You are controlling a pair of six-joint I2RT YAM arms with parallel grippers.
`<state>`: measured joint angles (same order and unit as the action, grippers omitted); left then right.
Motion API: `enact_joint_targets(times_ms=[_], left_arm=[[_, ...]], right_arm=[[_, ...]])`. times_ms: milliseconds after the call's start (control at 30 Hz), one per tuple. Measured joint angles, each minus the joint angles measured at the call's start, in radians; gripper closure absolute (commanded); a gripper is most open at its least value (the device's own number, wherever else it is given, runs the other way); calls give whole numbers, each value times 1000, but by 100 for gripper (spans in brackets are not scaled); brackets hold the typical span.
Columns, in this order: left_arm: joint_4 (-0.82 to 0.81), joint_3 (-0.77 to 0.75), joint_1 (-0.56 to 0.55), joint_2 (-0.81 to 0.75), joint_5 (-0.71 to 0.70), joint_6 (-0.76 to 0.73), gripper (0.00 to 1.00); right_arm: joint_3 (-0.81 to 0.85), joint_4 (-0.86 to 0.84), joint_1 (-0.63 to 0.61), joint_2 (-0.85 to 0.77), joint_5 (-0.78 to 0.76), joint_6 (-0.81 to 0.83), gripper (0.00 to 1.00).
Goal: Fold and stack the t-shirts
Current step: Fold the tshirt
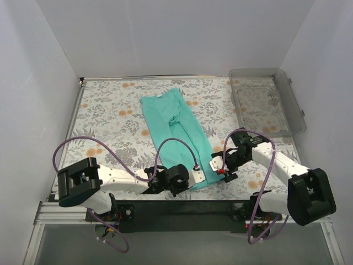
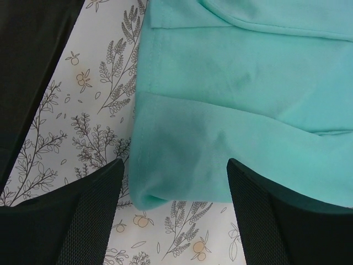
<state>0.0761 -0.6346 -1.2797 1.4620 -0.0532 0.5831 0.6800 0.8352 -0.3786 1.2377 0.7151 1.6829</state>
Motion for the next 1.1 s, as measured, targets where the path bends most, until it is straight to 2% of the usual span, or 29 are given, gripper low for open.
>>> enact_joint_targets(times_ms=[133,267,567,733,900,1100], left_arm=[[3,4,0,-7,0,1,100],[7,6,0,-11,0,5,100],[6,6,0,-11,-1,17,100],[12,6,0,-18,0,20,100],[25,13,0,-27,1,22,100],[22,19,0,-39,14,23,100]], right_arm=[[-8,-5,-38,-3,-20,-1,35],[-41,-10,-83,-45,-55,-4,43],[-150,-83,-154,-84,-150,-67,46],[-155,-145,-181,-85,-166,-130,49],[-168,-213,-193,-84,-170,-164,59],[-193,-286,-205,-88,-183,-181,80]])
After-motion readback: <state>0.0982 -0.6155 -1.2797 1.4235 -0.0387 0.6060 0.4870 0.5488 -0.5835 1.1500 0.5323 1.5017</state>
